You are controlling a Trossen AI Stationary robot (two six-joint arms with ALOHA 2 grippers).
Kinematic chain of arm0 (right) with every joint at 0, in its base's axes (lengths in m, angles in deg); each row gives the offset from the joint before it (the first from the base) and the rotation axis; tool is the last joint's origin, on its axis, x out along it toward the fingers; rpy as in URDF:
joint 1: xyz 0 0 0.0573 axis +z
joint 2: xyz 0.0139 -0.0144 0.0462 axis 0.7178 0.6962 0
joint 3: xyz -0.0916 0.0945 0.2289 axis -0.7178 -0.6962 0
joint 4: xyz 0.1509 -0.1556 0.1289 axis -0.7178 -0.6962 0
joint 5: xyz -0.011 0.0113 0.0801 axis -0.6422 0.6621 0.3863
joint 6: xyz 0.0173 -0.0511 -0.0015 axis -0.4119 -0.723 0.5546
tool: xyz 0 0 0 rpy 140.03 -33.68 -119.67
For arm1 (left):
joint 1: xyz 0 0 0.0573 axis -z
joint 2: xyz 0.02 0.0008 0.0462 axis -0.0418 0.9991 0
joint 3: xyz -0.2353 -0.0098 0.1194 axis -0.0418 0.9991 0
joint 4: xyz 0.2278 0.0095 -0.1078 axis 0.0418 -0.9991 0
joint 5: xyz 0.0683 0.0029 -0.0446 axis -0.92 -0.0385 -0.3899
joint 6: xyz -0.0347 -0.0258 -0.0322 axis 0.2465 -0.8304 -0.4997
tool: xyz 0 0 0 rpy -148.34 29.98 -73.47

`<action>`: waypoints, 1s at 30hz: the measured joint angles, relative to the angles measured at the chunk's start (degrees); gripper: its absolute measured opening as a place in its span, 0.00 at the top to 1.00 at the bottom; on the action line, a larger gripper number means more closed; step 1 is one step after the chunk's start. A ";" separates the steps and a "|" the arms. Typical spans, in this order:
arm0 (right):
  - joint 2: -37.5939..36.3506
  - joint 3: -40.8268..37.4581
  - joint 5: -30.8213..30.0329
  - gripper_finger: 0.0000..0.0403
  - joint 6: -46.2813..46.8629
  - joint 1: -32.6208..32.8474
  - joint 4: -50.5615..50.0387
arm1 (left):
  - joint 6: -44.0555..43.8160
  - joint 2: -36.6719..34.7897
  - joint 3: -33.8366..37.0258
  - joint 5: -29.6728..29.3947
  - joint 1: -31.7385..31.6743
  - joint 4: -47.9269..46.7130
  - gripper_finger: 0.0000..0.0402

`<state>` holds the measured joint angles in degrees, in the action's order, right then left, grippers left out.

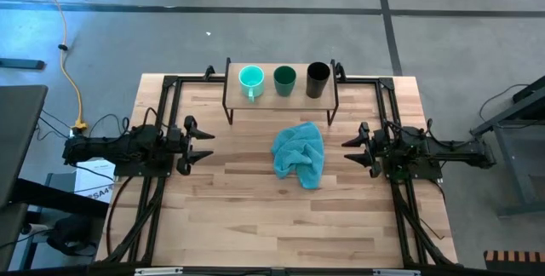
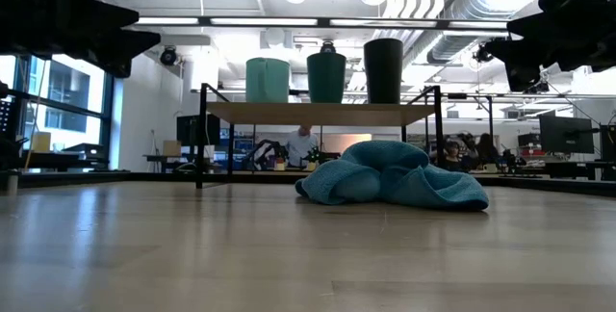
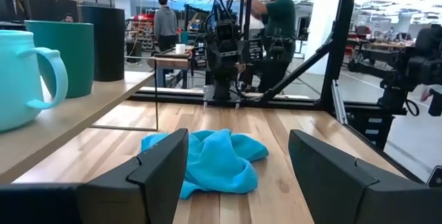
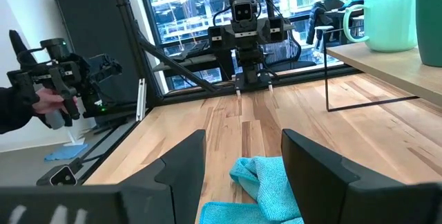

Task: Stack small to large cups/mugs on shelf
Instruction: Return to Home Position

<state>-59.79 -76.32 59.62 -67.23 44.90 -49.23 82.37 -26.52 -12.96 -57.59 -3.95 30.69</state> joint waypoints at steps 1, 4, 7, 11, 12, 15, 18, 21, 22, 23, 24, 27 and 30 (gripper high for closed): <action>-0.02 0.00 0.00 0.55 -0.01 0.01 0.01 | 0.00 0.00 0.00 -0.01 0.00 -0.04 0.41; -0.02 0.00 -0.02 0.55 -0.02 0.00 0.01 | 0.00 0.00 0.00 -0.06 0.00 0.13 0.41; -0.01 0.00 0.01 0.55 -0.02 0.01 0.01 | -0.06 0.00 0.00 -0.10 0.00 0.13 0.41; -0.01 0.00 0.00 0.55 -0.02 0.00 0.01 | -1.21 0.00 0.00 -0.02 0.00 0.13 0.41; -0.02 0.00 -0.01 0.55 -0.02 0.01 0.01 | -1.68 0.00 0.00 -0.02 0.00 0.13 0.41; 0.00 0.00 0.01 0.55 -0.02 0.00 0.01 | -2.03 0.00 0.00 -0.02 0.00 0.13 0.41; -0.02 0.00 0.00 0.55 -0.02 0.01 0.01 | -2.05 0.00 0.00 -0.01 0.00 0.13 0.41; -0.02 0.00 -0.01 0.55 -0.02 0.02 0.01 | -2.05 0.00 0.00 -0.01 0.00 0.15 0.41; 0.00 0.00 0.01 0.55 -0.02 0.02 -0.02 | -2.05 0.00 0.00 -0.02 0.00 0.15 0.41; 0.00 0.00 0.01 0.55 -0.02 0.00 0.00 | -2.05 0.00 0.00 0.00 0.00 0.15 0.41; 0.00 0.00 0.01 0.55 -0.02 0.00 0.01 | -2.05 0.00 0.00 -0.02 0.00 0.15 0.41; 0.00 0.00 0.01 0.55 -0.02 0.01 0.01 | -2.05 0.00 0.00 -0.01 0.00 0.15 0.41; 0.00 0.00 -0.02 0.55 -0.02 0.00 0.00 | -2.05 0.00 0.00 -0.02 0.00 0.16 0.41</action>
<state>-59.79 -76.32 59.61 -67.25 44.90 -49.22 80.31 -26.52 -12.96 -57.60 -3.95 30.85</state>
